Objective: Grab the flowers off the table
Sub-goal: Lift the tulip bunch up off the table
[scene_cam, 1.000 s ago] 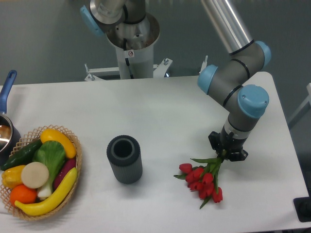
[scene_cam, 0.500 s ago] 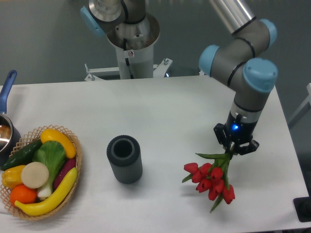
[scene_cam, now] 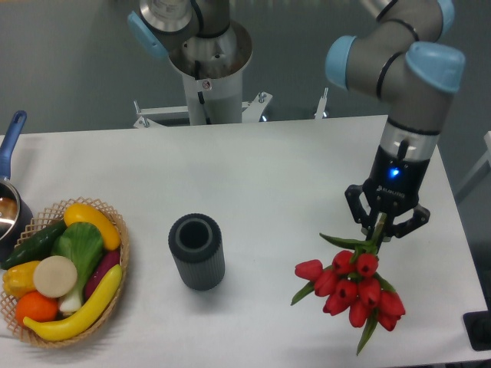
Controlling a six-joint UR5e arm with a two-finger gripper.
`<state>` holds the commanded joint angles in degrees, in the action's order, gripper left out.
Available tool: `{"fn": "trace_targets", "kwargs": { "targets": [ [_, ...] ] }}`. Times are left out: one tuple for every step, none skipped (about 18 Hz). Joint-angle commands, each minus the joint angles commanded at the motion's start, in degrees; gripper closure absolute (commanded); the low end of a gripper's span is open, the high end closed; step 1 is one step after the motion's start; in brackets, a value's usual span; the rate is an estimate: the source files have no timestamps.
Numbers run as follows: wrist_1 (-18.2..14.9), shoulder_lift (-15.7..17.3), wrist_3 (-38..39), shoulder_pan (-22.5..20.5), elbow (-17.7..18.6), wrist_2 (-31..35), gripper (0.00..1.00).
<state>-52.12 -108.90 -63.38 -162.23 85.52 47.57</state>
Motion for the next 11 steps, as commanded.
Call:
{"fn": "trace_targets", "kwargs": {
  "targets": [
    [0.0, 0.35, 0.79, -0.19, 0.09, -2.46, 0.79],
    [0.0, 0.88, 1.84, -0.54, 0.0, -4.66, 0.79],
    [0.0, 1.23, 3.16, -0.97, 0.09, -6.33, 0.79],
    [0.0, 1.41, 4.3, -2.02, 0.17, -7.66, 0.79],
    [0.09, 1.41, 4.49, -2.73, 0.18, -9.41, 0.79],
    [0.35, 1.41, 4.58, -3.0, 0.26, -11.34, 0.79],
    [0.44, 1.41, 4.58, -3.43, 0.26, -13.1, 0.79],
    [0.53, 1.32, 4.58, -3.87, 0.35, -14.51, 0.79],
    [0.7, 1.32, 4.58, -4.05, 0.35, -15.57, 0.79],
    [0.79, 1.32, 4.58, -4.23, 0.35, -16.19, 0.79],
    [0.79, 1.32, 4.58, -4.32, 0.35, -16.46, 0.79]
  ]
}}
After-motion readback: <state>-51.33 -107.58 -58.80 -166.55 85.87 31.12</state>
